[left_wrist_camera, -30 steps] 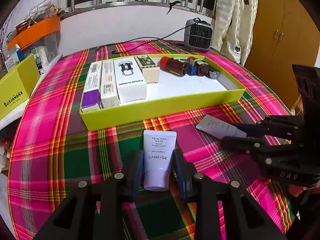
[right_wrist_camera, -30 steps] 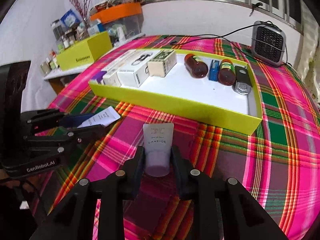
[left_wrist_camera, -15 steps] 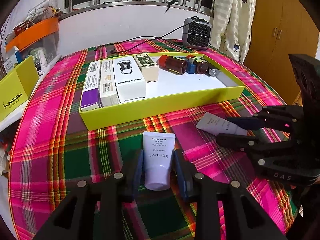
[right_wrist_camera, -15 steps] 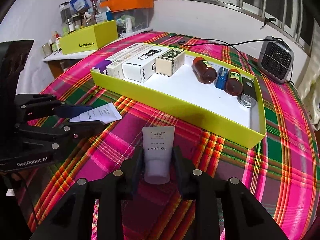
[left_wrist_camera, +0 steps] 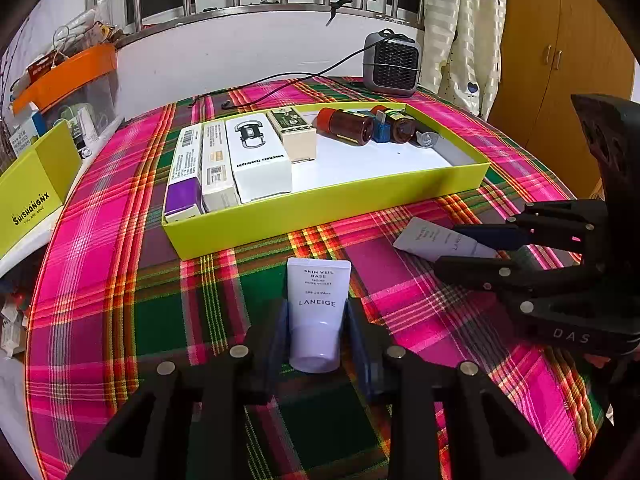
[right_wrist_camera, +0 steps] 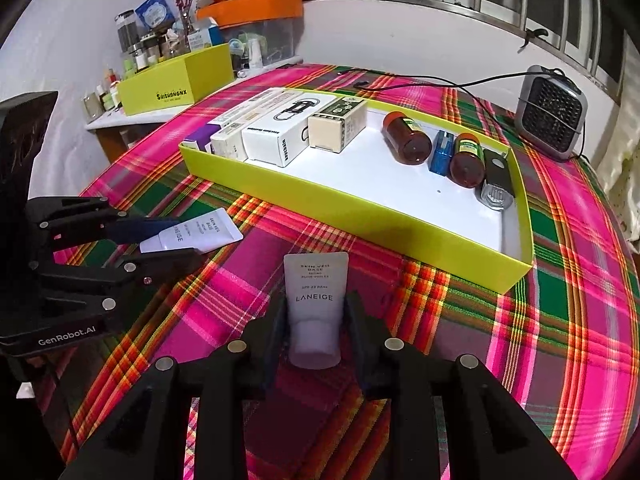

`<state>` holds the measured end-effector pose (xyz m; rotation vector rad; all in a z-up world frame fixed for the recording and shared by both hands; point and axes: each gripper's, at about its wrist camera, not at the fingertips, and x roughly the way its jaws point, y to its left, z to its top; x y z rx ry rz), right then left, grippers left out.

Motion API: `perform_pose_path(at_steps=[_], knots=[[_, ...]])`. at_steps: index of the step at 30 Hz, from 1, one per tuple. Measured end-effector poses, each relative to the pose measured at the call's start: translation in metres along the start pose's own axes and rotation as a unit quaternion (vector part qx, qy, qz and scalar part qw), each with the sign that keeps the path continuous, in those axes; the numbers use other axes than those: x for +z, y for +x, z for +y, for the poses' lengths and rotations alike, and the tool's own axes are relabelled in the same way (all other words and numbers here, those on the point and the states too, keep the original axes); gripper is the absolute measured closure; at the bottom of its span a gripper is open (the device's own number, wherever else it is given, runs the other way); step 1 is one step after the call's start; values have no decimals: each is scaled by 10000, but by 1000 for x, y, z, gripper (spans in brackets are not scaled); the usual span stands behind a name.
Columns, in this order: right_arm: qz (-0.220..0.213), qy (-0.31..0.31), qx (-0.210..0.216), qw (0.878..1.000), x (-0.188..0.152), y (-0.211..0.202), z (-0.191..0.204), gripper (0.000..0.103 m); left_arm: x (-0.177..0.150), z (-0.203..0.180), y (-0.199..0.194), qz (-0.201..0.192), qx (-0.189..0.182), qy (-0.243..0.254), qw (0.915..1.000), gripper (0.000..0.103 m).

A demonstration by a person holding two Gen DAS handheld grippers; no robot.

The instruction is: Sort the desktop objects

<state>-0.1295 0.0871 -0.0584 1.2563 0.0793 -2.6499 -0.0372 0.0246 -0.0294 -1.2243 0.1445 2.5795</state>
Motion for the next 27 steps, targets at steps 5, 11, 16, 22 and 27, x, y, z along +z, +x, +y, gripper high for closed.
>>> perform_pose_path(at_steps=[5, 11, 16, 22, 27], knots=[[-154, 147, 67, 9998, -2, -7, -2, 73, -1, 2, -2, -36, -53, -101, 9999, 73], [-352, 435, 227, 9982, -5, -17, -10, 73, 1, -1, -10, -158, -128, -123, 9997, 73], [-666, 652, 403, 9948, -1, -33, -14, 73, 9, -1, -21, -385, -220, -179, 9989, 73], [-946, 846, 418, 9910, 10, -44, -21, 73, 23, 2, -31, -667, -323, -292, 9968, 73], [-999, 958, 377, 9897, 22, -42, -28, 73, 38, 9, -28, -781, -355, -446, 9953, 73]])
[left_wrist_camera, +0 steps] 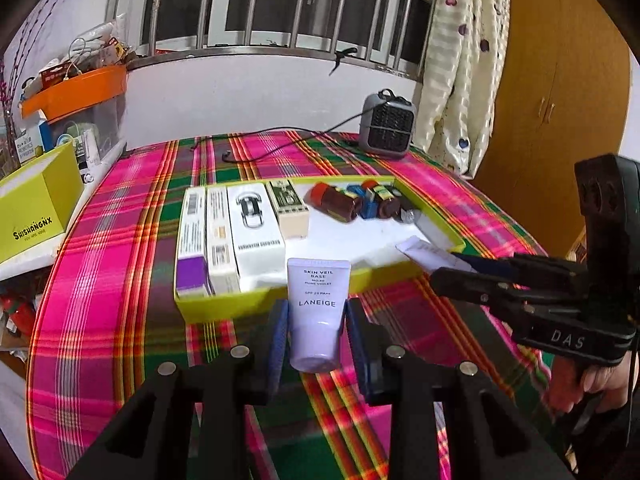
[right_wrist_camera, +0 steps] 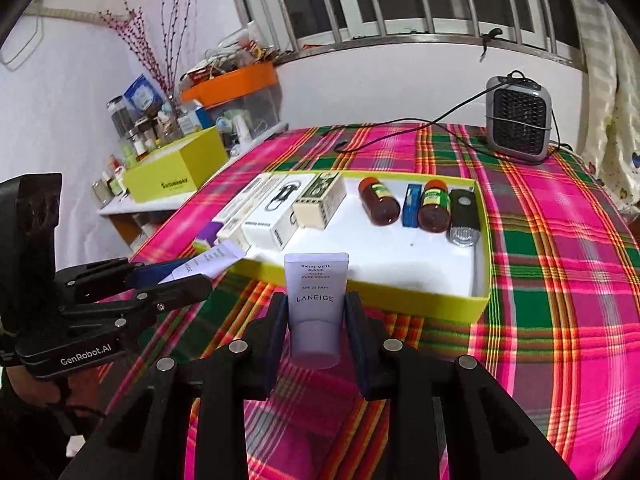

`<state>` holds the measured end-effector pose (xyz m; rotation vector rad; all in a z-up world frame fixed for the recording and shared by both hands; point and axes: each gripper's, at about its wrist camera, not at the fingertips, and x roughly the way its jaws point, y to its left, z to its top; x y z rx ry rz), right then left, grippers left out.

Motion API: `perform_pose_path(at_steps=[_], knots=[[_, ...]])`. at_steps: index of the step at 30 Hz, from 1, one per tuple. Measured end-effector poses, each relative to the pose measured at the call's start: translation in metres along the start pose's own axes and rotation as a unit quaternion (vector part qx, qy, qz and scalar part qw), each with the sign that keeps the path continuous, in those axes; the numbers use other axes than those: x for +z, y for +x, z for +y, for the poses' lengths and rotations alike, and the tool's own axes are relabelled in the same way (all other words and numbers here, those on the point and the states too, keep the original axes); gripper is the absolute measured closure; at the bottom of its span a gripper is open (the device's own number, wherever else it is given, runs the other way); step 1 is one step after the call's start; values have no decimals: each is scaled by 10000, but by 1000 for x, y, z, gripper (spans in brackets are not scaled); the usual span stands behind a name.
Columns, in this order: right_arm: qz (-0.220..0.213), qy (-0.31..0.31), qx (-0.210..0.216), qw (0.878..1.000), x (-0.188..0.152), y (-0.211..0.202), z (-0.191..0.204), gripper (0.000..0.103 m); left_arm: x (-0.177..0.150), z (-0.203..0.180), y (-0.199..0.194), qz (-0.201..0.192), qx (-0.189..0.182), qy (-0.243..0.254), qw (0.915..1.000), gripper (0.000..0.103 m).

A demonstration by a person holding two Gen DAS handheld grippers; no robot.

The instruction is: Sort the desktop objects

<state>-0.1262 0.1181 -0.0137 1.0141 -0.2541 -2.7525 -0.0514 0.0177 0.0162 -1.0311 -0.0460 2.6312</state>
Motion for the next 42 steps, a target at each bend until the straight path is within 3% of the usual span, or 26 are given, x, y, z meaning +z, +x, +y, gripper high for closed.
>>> perform_pose_path(at_steps=[20, 42], knots=[[-75, 415, -159, 9990, 52, 40, -14, 73, 66, 30, 45, -360, -50, -438, 9984, 73], [316, 843, -232, 9957, 82, 101, -29, 73, 62, 68, 46, -601, -150, -1019, 9929, 73]])
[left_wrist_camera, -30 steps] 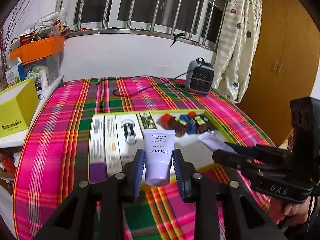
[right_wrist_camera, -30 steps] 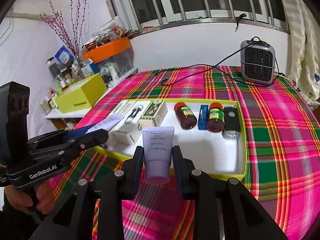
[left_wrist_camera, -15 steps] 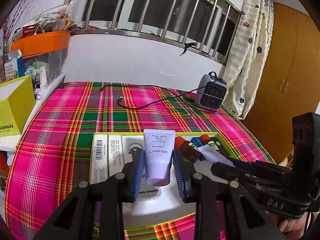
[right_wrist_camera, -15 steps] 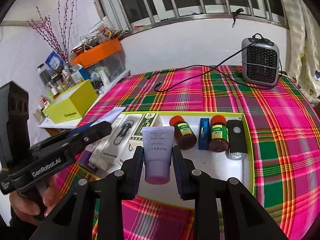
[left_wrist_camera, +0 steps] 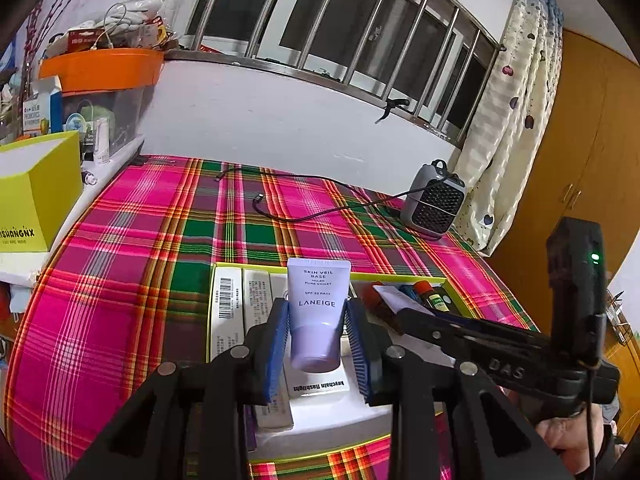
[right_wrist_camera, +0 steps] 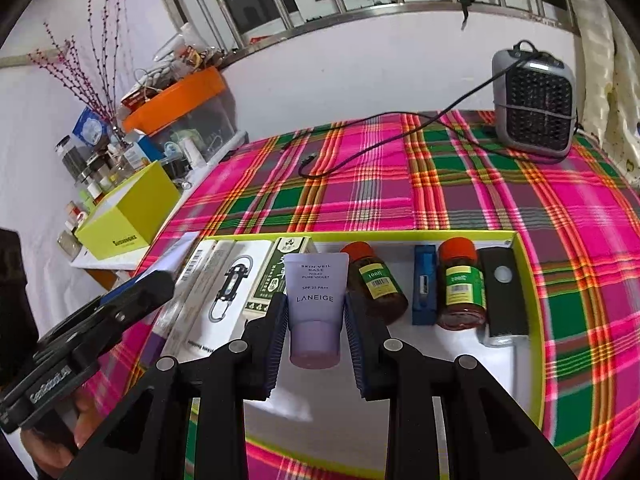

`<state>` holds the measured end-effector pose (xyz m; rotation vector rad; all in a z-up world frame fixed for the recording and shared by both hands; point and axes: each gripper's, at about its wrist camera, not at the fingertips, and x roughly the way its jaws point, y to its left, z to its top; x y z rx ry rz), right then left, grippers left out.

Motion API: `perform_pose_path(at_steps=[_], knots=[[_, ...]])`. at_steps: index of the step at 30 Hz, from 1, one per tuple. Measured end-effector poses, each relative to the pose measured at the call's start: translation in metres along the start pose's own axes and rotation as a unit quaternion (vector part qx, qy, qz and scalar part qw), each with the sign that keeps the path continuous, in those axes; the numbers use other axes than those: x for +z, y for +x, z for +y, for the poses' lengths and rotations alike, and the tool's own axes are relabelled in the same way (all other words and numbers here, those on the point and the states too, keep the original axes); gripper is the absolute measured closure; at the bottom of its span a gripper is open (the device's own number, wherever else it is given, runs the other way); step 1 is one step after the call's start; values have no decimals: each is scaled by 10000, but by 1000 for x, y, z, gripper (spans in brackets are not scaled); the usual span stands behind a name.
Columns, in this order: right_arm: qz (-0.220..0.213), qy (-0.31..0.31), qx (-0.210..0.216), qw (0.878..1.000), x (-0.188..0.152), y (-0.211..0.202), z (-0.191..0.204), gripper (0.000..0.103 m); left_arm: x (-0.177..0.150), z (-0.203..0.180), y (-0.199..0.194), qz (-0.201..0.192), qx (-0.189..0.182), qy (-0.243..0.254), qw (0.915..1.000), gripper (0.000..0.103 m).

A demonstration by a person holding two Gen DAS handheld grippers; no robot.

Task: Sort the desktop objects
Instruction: 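Lower the Laneige tube into the tray beside the green box and open the left gripper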

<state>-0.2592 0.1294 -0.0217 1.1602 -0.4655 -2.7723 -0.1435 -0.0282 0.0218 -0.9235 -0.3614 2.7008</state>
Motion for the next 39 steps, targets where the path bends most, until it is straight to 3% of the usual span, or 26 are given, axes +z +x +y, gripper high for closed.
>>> perform_pose_path(at_steps=[29, 39], knots=[[106, 329, -99, 9994, 6, 27, 3, 72, -2, 1, -1, 27, -46, -8, 10000, 73], [-273, 282, -8, 9992, 2, -1, 1, 72, -4, 1, 0, 50, -59, -12, 10000, 73]])
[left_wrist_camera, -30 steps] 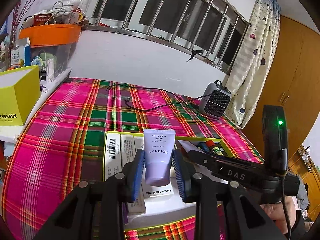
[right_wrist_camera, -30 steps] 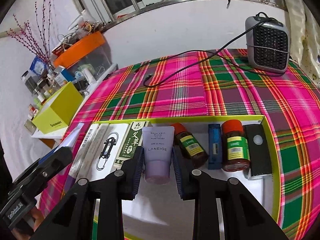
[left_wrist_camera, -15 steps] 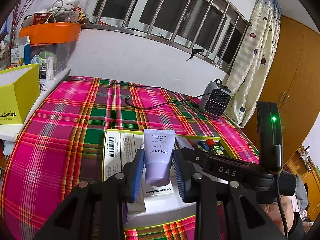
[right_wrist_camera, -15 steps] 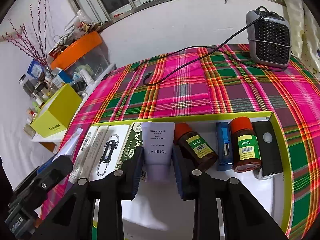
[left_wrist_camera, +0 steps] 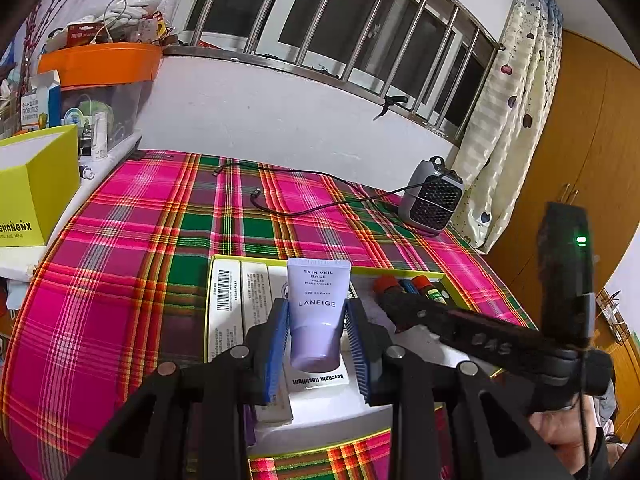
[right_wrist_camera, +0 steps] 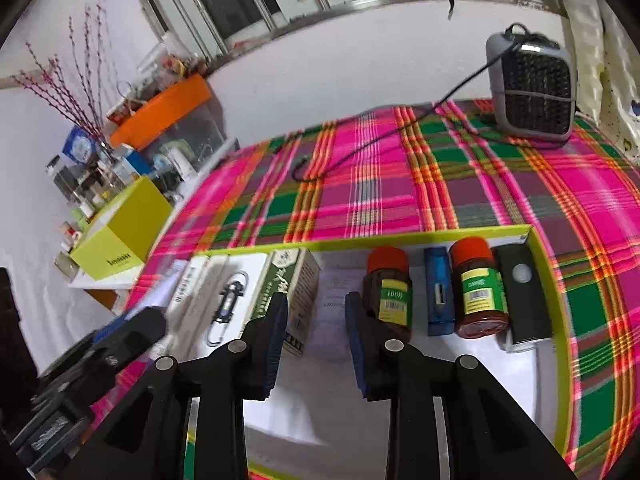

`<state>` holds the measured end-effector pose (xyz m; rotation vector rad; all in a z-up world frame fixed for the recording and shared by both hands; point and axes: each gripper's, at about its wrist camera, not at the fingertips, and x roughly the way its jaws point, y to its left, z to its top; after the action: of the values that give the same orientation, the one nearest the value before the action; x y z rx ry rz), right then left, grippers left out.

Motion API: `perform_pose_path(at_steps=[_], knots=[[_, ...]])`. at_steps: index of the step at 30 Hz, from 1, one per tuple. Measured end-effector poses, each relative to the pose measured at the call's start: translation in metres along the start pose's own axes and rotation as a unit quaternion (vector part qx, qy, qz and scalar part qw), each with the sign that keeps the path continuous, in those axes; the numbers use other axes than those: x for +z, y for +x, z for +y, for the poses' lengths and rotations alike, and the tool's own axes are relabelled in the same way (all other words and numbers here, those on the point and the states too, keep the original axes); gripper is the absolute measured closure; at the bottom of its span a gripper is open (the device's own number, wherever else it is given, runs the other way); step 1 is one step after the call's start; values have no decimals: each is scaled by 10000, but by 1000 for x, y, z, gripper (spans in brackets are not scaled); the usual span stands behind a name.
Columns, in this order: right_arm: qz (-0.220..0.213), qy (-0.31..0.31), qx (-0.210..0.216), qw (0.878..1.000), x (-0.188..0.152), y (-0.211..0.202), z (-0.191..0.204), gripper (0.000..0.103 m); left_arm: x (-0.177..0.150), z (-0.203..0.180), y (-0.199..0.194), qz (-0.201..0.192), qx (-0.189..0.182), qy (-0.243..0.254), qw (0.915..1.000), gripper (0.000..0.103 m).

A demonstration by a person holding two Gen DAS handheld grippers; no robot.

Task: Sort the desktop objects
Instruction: 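Lower the Laneige tube into the tray beside the green box and open the left gripper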

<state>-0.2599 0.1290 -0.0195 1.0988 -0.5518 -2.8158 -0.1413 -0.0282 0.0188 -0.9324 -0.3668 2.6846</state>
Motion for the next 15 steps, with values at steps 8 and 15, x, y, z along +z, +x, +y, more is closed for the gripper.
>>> perform_pose_path(at_steps=[8, 15], knots=[[-254, 110, -46, 9996, -5, -28, -19, 75, 0, -5, -1, -19, -21, 69, 10000, 73], [-253, 20, 124, 9996, -17, -41, -27, 76, -2, -9, 3, 49, 13, 111, 9999, 73]])
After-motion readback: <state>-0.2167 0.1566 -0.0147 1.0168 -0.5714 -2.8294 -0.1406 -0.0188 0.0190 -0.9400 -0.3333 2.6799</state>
